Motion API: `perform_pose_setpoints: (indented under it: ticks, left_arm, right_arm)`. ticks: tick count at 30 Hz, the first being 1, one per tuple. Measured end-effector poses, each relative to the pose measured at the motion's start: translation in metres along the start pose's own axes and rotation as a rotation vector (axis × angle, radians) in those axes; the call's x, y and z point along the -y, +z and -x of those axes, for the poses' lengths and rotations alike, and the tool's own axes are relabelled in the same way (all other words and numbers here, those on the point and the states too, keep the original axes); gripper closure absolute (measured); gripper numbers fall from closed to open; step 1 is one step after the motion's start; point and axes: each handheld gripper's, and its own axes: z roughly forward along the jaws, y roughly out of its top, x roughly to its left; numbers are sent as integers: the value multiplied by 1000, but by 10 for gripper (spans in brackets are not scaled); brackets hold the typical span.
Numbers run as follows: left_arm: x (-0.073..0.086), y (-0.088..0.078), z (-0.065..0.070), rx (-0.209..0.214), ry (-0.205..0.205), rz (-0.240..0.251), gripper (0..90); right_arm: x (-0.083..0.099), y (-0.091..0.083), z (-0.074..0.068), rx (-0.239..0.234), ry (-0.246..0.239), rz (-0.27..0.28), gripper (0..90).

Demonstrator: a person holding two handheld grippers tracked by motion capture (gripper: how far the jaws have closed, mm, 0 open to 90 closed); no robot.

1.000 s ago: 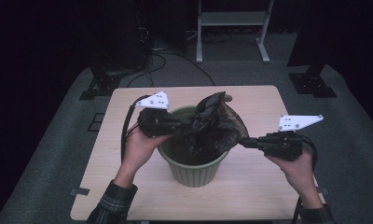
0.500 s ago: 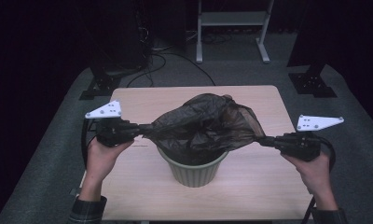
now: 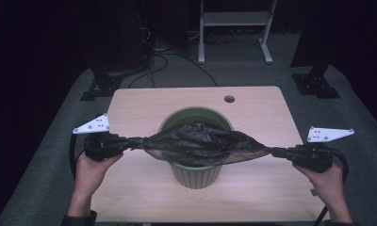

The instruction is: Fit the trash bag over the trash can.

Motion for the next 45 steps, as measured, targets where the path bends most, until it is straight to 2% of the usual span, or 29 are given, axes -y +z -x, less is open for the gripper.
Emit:
perform_pose_setpoints:
  ticks: [3,6,9,12,16,21,33,38,45]
  left_arm:
    - [3,2,-1,8,-4,-1,898]
    - [2,5,0,17,7,-7,897]
    - [0,5,2,21,13,-2,896]
    - [-1,5,3,22,18,-3,896]
    - [-2,5,2,21,21,-3,896]
    - [-2,7,1,26,18,-3,894]
    - [-6,7,1,31,26,-9,893]
    - [-7,8,1,35,28,-9,891]
    - [-7,9,2,42,32,-11,890]
  right_arm:
    - [7,2,3,-1,15,-12,892]
    - [8,2,4,-12,19,-3,729]
    - [4,-6,3,-4,12,33,645]
    - [-3,-17,0,2,-3,72,618]
    - [-15,-27,-3,8,-28,97,602]
    - [-28,-30,-6,7,-51,122,581]
    - [-70,-3,-25,-66,-159,138,577]
    - [-84,15,-34,-97,-205,117,574]
    - [-93,38,-39,-144,-239,90,569]
